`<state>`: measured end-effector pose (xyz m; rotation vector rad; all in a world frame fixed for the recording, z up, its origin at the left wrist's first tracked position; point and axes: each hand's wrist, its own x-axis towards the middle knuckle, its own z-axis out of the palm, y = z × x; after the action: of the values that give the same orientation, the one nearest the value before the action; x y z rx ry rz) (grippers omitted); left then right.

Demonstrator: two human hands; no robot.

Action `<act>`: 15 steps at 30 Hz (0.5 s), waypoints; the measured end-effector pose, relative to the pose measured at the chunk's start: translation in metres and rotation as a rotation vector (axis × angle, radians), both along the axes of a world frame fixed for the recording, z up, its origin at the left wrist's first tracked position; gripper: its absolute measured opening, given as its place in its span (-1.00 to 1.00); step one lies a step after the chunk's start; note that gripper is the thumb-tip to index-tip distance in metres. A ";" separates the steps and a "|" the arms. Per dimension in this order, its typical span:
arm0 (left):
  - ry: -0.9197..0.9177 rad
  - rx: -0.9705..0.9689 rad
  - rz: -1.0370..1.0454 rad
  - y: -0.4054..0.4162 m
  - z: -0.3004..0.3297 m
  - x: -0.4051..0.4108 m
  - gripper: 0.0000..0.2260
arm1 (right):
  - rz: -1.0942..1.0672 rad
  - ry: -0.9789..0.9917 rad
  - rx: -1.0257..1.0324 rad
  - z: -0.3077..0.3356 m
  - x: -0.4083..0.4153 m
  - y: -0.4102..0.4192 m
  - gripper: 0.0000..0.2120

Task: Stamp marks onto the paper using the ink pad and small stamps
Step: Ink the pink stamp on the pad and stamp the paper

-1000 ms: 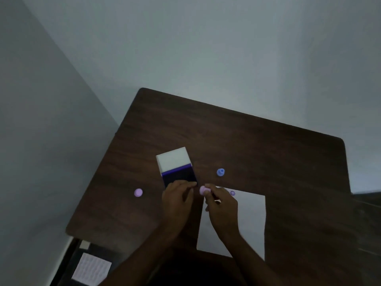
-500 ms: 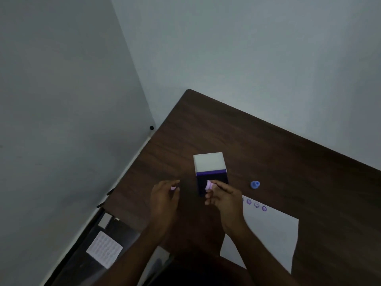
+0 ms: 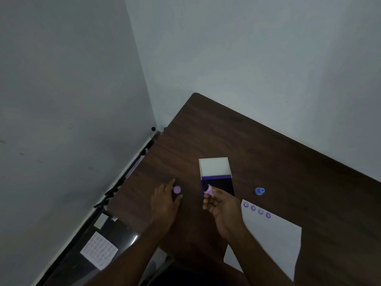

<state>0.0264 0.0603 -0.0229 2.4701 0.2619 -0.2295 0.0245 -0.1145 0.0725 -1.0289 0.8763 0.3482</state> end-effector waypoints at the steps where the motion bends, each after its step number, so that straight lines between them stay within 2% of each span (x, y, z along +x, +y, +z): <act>1: -0.011 -0.010 -0.014 0.000 -0.001 0.001 -0.50 | -0.004 0.002 0.006 0.001 -0.001 0.001 -0.86; 5: -0.085 -0.078 -0.032 0.000 -0.004 0.005 -0.72 | -0.022 0.017 0.021 0.001 -0.004 -0.001 -0.82; 12: -0.133 -0.340 0.080 -0.011 0.031 -0.003 -0.76 | -0.005 -0.031 0.034 0.003 -0.005 -0.002 -0.84; 15: -0.125 -0.454 0.089 -0.022 0.053 -0.010 -0.85 | 0.014 -0.063 0.030 0.004 -0.005 0.000 -0.80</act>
<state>0.0161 0.0387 0.0300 2.0093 0.2364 -0.0835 0.0195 -0.1142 0.0762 -1.0138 0.8059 0.3381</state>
